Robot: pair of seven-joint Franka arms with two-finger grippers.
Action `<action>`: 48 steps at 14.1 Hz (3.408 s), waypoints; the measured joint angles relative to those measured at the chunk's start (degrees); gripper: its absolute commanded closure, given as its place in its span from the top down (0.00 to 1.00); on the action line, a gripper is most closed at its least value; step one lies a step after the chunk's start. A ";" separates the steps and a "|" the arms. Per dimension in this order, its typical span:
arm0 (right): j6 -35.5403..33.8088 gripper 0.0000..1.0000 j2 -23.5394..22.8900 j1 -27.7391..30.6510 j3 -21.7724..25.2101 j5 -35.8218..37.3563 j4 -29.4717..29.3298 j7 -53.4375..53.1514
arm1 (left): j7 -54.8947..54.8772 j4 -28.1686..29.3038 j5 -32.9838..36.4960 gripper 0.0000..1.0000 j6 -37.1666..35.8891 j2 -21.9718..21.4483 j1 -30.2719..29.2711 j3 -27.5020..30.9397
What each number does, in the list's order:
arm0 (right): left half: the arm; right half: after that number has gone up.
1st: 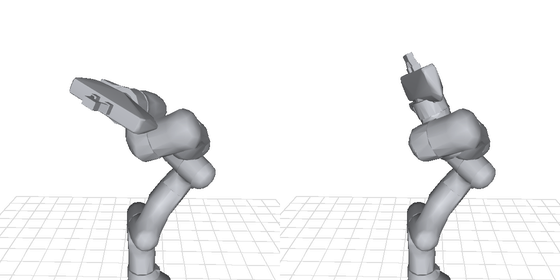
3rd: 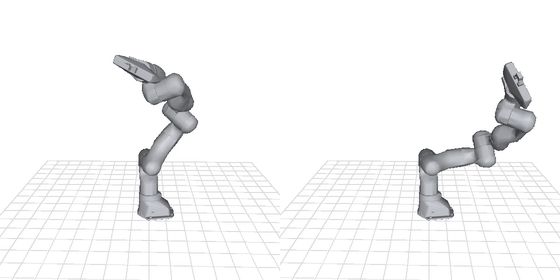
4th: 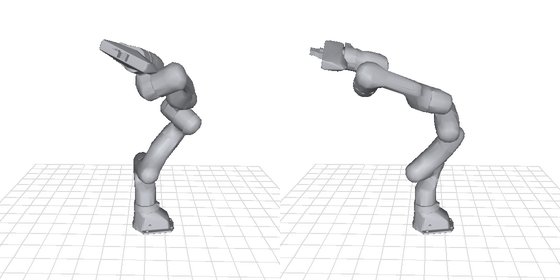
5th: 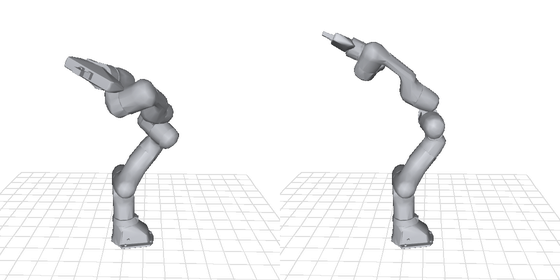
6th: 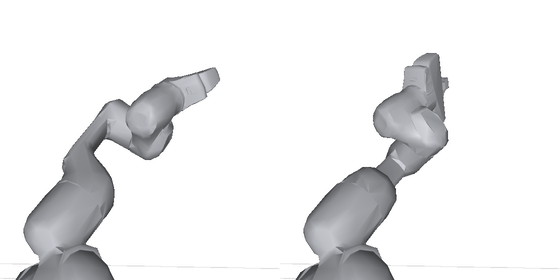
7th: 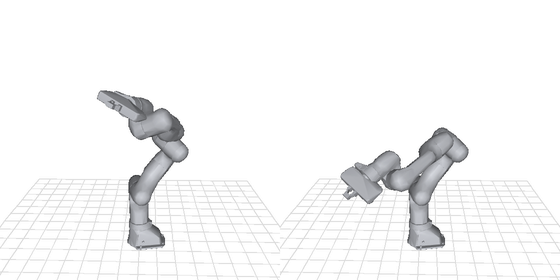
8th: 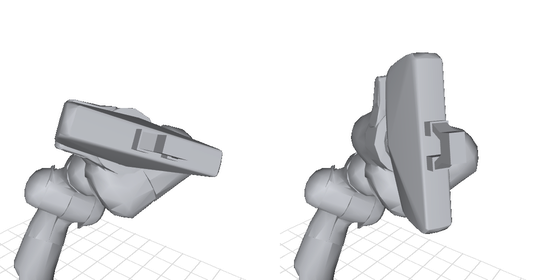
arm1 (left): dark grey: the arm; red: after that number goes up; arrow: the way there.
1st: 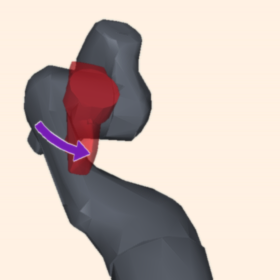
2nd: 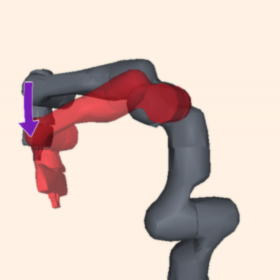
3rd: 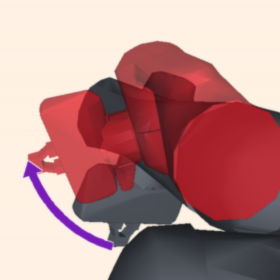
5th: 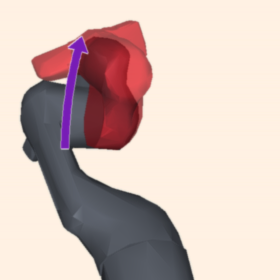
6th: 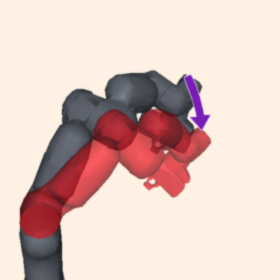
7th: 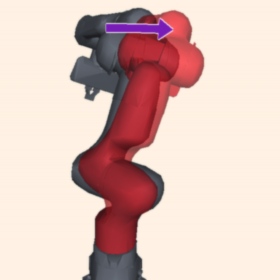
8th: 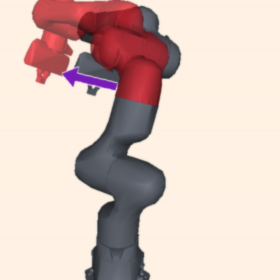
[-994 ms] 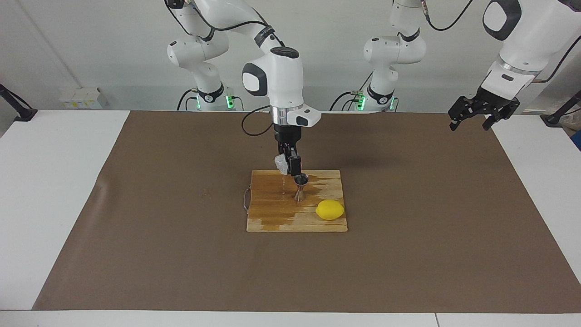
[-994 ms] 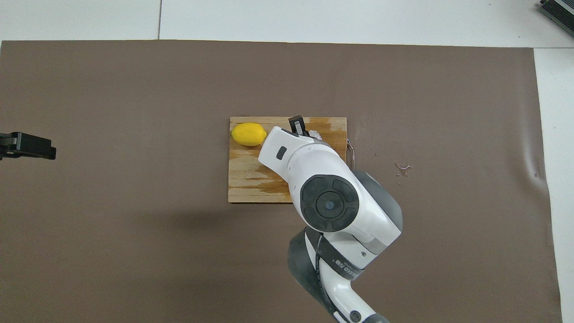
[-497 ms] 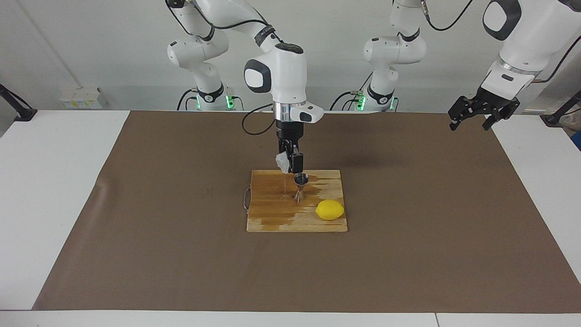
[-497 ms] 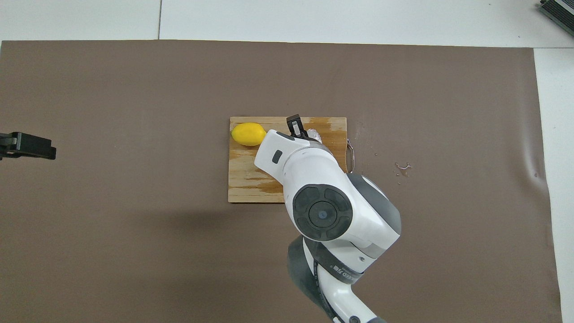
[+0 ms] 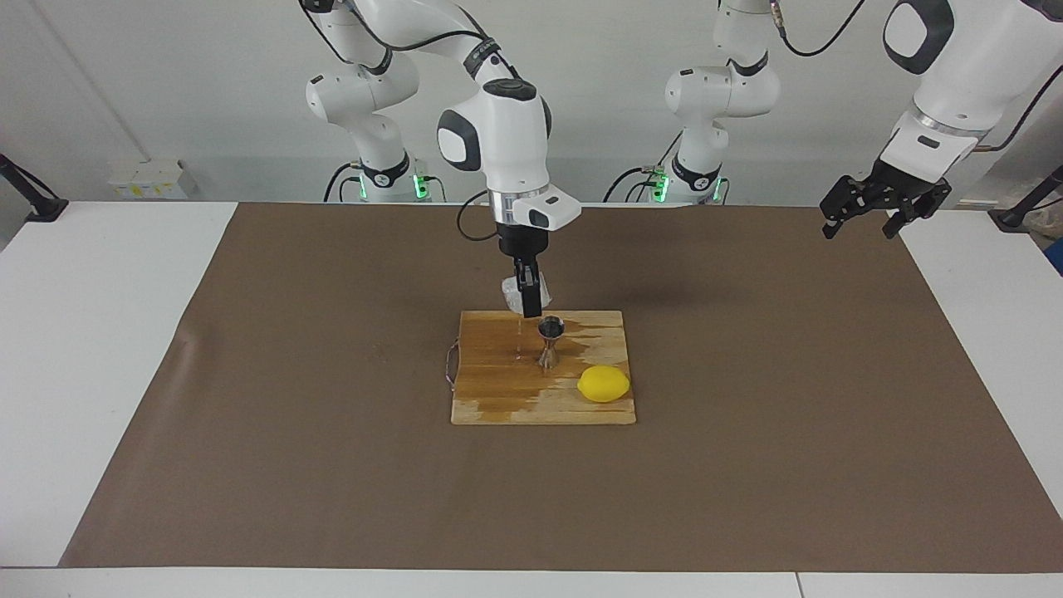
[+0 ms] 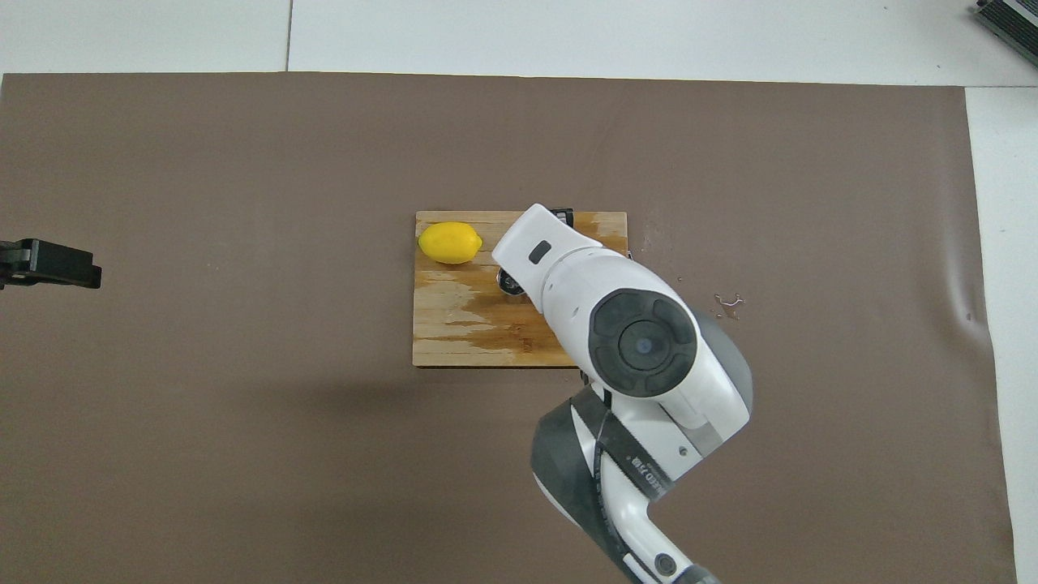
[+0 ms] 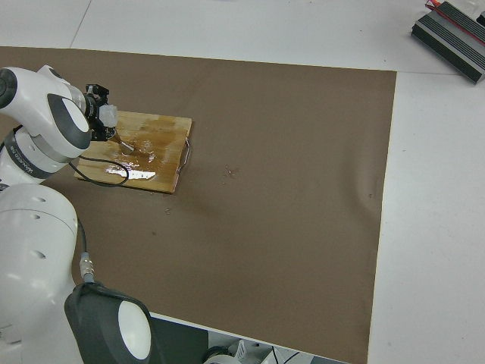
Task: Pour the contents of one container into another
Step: 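Carry the white cup back and set it beside the board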
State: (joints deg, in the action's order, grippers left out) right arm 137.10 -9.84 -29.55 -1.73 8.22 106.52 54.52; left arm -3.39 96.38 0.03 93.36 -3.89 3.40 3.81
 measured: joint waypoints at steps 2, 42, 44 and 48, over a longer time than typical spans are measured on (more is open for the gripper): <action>0.15 0.00 0.24 2.83 0.05 -7.62 0.03 2.17 | 0.00 0.00 0.00 1.00 0.00 0.00 0.00 0.00; -12.63 1.00 -6.54 38.69 -0.04 -84.28 17.17 91.72 | 0.00 0.00 0.00 1.00 0.00 0.00 0.00 0.00; -12.06 1.00 -3.89 38.29 -0.03 -78.18 17.00 86.98 | 0.00 0.00 0.00 1.00 0.00 0.00 0.00 0.00; -11.99 1.00 0.67 38.89 0.36 -63.58 16.93 76.85 | 0.00 0.00 0.00 1.00 0.00 0.00 0.00 0.00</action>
State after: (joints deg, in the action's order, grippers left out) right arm 125.11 -9.17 9.34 -1.37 -55.36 123.45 131.37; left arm -3.39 96.38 0.03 93.36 -3.89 3.40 3.81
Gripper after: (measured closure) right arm 0.000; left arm 0.000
